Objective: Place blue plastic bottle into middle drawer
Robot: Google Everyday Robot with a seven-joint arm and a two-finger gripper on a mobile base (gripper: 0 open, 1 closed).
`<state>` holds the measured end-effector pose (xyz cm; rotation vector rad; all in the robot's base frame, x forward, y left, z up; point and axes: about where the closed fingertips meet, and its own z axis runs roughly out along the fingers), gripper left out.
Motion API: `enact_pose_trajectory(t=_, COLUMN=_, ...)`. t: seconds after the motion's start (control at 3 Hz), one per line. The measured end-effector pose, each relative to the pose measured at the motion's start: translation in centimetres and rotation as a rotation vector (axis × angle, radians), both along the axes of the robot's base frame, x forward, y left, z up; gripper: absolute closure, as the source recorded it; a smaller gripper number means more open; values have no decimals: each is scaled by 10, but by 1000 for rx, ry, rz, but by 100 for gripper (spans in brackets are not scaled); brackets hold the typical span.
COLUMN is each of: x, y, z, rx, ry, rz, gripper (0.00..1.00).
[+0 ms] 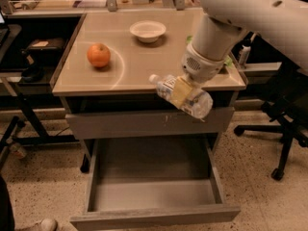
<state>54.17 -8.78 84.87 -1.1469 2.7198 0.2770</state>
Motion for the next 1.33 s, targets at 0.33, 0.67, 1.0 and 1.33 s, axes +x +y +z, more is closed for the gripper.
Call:
enact_pose_trajectory(t=0.33, x=-33, y=3, z=-35, rx=13, ry=78, rz=-21, gripper=100)
enact_pose_trajectory(t=0.67, x=-61, y=1, z=-83, rx=35, ry=195, rz=-62, gripper=100)
enact_pose_trajectory(t=1.0, x=-64, y=1, z=-87, rx=32, ry=207, rz=-61, gripper=100)
enact_pose_trajectory(t=1.33, x=-72, y=8, z=-103, rx=57, ry=245, rz=-67, gripper=100)
